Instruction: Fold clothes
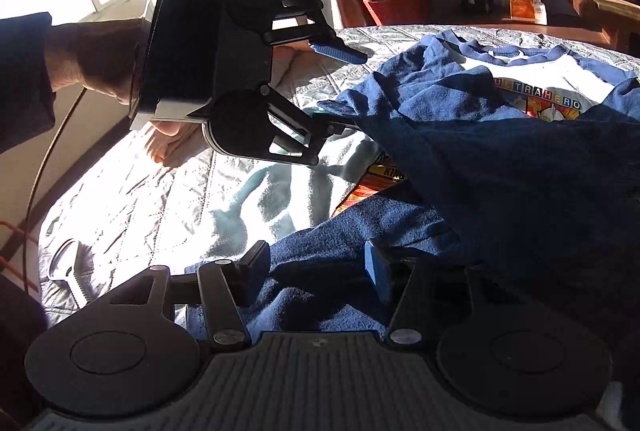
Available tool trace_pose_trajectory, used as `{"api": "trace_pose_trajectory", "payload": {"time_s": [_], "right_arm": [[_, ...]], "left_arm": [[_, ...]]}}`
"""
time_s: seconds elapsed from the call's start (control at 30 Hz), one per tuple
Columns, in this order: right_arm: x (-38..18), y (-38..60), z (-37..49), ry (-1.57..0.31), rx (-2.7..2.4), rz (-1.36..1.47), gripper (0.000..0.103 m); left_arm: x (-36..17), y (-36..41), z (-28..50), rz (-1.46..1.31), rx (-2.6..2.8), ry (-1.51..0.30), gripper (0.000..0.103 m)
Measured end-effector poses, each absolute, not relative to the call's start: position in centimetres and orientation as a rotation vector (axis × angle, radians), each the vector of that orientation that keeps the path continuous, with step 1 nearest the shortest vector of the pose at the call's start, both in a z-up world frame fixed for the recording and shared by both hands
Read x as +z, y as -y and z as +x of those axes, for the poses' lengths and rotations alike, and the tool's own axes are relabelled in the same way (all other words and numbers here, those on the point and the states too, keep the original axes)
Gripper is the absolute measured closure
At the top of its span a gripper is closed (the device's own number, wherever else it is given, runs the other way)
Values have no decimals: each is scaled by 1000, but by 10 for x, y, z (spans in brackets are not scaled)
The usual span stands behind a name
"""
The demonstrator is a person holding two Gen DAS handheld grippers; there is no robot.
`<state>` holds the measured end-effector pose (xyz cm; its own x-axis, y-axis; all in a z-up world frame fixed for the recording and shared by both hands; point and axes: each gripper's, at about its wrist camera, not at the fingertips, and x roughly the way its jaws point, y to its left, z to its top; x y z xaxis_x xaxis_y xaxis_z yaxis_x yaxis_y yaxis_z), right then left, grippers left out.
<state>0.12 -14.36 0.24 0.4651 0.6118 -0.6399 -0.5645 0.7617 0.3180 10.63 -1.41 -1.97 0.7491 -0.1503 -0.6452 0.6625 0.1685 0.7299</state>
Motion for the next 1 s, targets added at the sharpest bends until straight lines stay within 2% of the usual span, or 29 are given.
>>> {"api": "trace_pose_trajectory", "payload": {"time_s": [0.03, 0.13, 0.5, 0.67, 0.77, 0.9, 0.97, 1.0], "right_arm": [[2, 144, 1, -812, 723, 65, 44], [2, 144, 1, -809, 727, 69, 44], [2, 147, 1, -810, 718, 73, 49], [2, 147, 1, -809, 717, 75, 49], [2, 147, 2, -808, 718, 76, 49], [2, 147, 2, -806, 720, 76, 49], [2, 147, 1, -804, 719, 75, 49], [2, 147, 1, -803, 719, 74, 49]], "left_arm": [[-20, 13, 106, 1272, -618, -495, 72], [-23, 12, 104, 1271, -604, -510, 80], [-21, -8, 109, 1154, -442, -624, 94], [-26, 1, 96, 1243, -435, -509, 91], [-26, 8, 94, 1266, -474, -496, 78], [-29, 13, 96, 1288, -496, -484, 75], [-28, 14, 99, 1274, -519, -508, 81], [-28, 14, 100, 1267, -537, -527, 92]]}}
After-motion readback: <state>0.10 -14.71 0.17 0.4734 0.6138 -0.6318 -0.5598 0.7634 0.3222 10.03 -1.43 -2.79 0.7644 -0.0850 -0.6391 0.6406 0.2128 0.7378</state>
